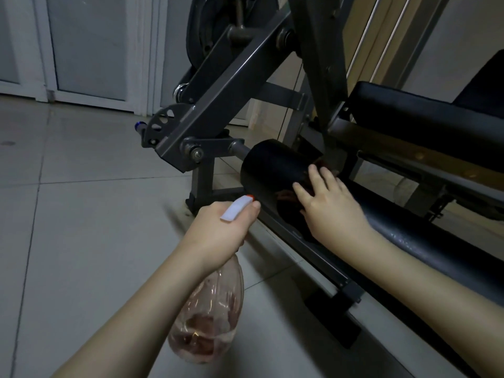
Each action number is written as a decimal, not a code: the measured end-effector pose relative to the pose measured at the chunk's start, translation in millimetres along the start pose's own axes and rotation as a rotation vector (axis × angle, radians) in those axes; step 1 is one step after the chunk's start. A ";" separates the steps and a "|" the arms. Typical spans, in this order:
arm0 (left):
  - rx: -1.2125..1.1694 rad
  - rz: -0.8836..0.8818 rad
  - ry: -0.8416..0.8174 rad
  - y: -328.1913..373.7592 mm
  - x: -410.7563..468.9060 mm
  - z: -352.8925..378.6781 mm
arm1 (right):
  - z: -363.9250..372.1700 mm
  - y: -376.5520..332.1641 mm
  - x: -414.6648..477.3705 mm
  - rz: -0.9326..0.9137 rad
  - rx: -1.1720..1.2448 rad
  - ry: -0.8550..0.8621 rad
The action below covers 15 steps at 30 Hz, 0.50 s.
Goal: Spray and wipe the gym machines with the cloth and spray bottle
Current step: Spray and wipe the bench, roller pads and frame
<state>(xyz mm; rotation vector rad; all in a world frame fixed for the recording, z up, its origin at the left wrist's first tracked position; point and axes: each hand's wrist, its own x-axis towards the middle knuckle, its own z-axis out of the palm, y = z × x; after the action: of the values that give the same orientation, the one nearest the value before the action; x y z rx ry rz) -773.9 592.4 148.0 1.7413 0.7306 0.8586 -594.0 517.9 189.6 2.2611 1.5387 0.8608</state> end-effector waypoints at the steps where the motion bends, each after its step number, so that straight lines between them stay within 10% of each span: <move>1: 0.006 0.006 -0.006 1.4 -0.1 0.3 | -1.6 3.7 -3.4 0.002 0.011 -0.002; 8: 0.027 0.056 -0.031 9.1 -3.3 4.4 | -19.2 19.5 25.5 0.094 0.200 -0.086; 15: 0.018 0.110 -0.064 13.9 -3.2 11.1 | -15.3 101.8 41.6 0.334 0.896 -0.338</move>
<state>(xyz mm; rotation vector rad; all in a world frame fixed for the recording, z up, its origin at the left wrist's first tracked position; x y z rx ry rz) -765.6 580.0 158.0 1.8305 0.6060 0.8686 -516.3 513.9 268.8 3.1087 1.5821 -0.2583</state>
